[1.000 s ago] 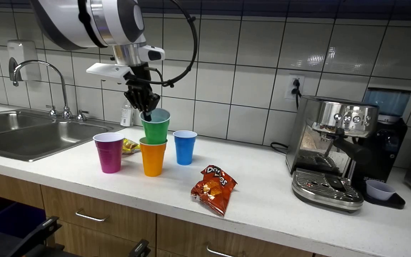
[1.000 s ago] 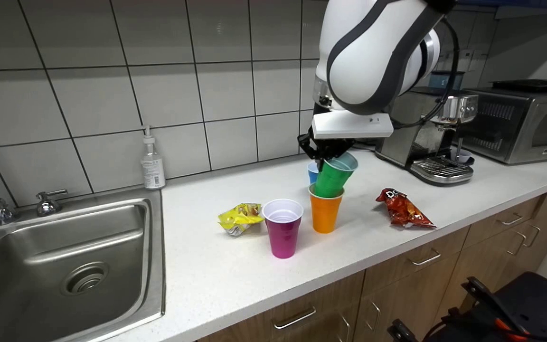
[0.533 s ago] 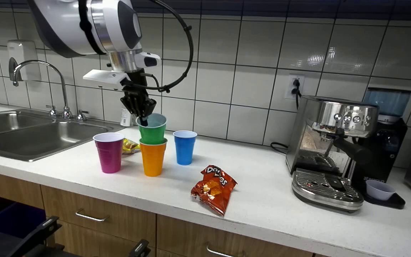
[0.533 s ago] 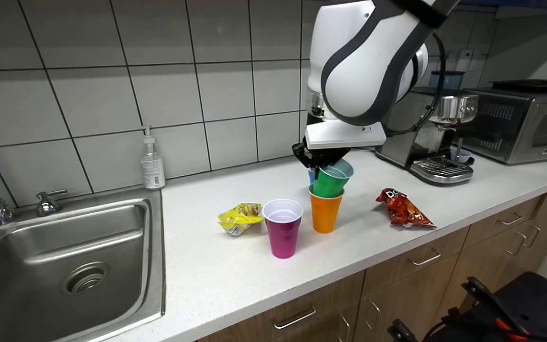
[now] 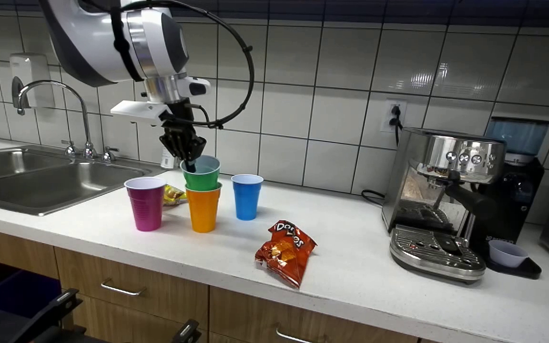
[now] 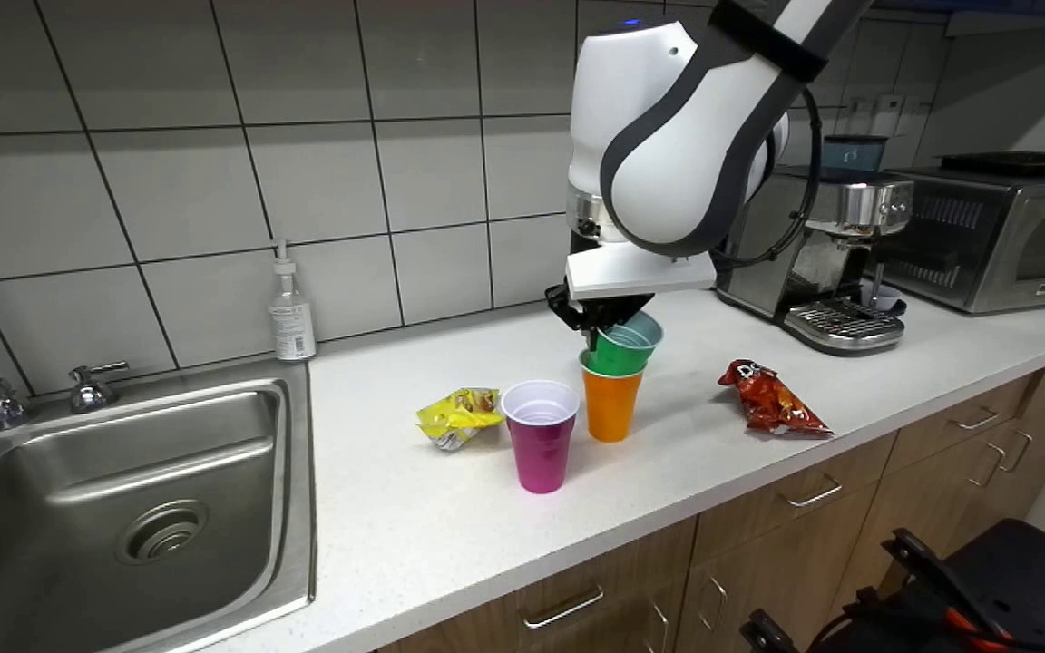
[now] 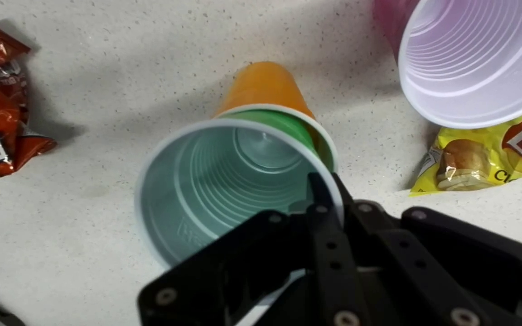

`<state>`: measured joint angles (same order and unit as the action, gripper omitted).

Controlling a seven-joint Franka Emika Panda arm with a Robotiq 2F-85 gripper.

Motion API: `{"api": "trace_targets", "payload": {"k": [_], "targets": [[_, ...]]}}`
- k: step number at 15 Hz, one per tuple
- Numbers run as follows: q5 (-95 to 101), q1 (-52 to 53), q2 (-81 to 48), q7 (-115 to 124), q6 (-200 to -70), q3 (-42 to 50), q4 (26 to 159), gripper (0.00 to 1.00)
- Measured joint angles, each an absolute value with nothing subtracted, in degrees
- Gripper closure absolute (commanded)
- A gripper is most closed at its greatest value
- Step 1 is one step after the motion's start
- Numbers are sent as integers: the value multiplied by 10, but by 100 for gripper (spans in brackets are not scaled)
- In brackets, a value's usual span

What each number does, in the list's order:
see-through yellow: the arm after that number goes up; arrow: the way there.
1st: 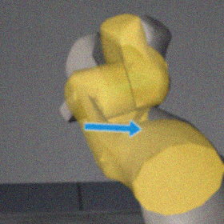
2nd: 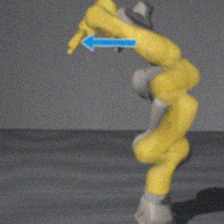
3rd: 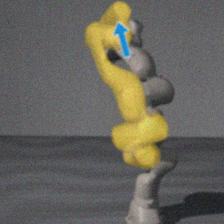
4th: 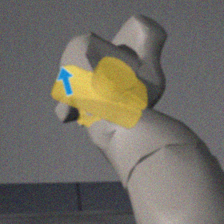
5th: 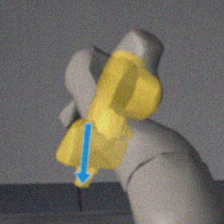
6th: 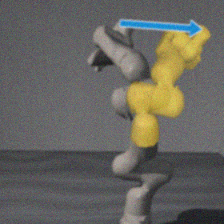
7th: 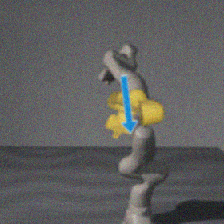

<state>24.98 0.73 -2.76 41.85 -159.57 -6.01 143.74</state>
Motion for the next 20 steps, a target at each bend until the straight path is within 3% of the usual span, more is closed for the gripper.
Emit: {"api": "trace_targets", "payload": {"k": [9, 10, 12, 20], "targets": [[279, 7, -63, 449, -1589, -59, 1422, 99], [282, 7, -66, 450, -1589, -59, 1421, 72], [283, 7, -72, 451, -1587, -58, 1418, 66], [284, 7, -79, 452, -1587, -53, 1403, 6]]}}
